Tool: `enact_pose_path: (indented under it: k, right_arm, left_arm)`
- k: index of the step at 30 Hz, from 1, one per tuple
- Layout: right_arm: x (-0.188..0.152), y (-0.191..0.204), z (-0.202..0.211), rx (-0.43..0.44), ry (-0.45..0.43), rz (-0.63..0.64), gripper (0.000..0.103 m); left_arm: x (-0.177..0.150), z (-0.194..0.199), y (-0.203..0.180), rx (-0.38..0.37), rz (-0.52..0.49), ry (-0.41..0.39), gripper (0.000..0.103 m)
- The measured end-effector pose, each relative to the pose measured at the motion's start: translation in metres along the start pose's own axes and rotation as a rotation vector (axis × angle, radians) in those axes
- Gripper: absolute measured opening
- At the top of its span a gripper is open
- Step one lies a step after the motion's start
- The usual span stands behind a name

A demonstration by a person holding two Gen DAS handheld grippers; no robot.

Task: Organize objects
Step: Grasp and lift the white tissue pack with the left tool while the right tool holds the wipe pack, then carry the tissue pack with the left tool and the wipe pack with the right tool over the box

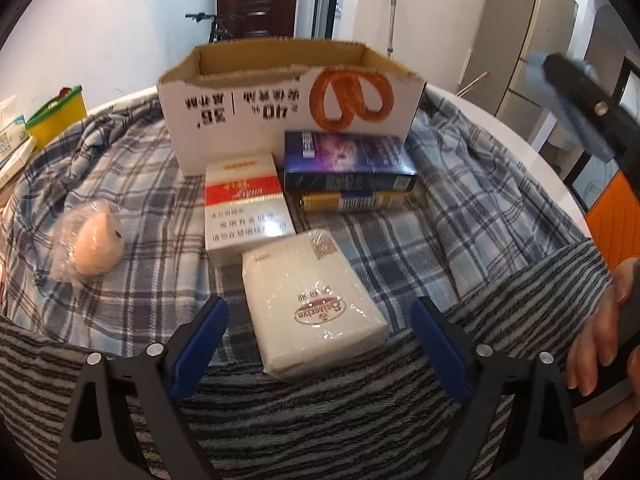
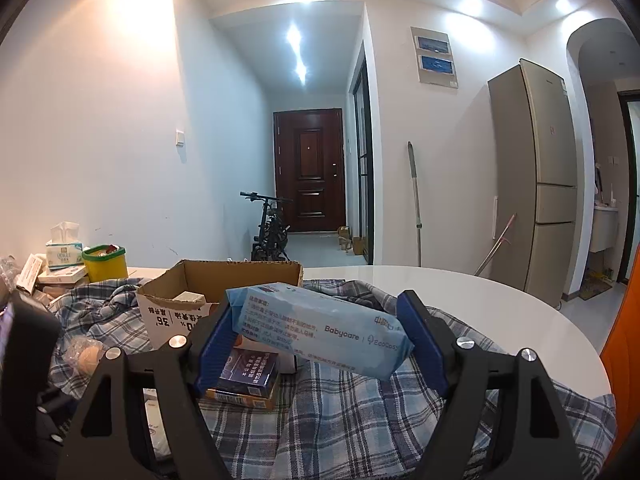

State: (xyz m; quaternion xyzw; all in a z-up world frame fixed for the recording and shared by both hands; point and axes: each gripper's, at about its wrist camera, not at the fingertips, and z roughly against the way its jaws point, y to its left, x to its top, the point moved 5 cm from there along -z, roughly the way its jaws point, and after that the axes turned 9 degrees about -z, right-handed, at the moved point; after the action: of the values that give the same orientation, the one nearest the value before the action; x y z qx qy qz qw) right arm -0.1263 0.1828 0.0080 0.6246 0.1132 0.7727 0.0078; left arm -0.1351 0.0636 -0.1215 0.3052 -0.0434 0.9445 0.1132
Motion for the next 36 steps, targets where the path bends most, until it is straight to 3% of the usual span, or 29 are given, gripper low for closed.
enact_pose_path:
  k: [5,9,17,23,29,36]
  right_arm:
    - [0.0,-0.005,-0.002,0.008,0.011,-0.025,0.077]
    - [0.001,-0.008,-0.002,0.002,0.011,-0.032,0.077]
    - [0.0,-0.005,-0.001,-0.005,0.007,-0.013,0.077]
    - [0.0,-0.007,-0.002,-0.001,0.012,-0.015,0.077]
    - [-0.001,-0.006,-0.001,0.0,0.016,-0.009,0.077]
    - [0.0,-0.005,-0.001,-0.001,0.018,-0.001,0.077]
  left_arm:
    - [-0.002,-0.008,0.007,-0.026,0.038,0.038,0.063]
    - [-0.001,0.001,0.01,-0.033,0.059,-0.006,0.054]
    - [0.017,0.053,0.021,0.056,0.013,-0.226,0.052]
    - [0.03,0.1,0.038,0.146,-0.043,-0.481,0.052]
    - [0.024,0.119,0.045,0.281,-0.101,-0.707,0.052]
    - [0.02,0.124,0.041,0.311,-0.134,-0.736,0.052]
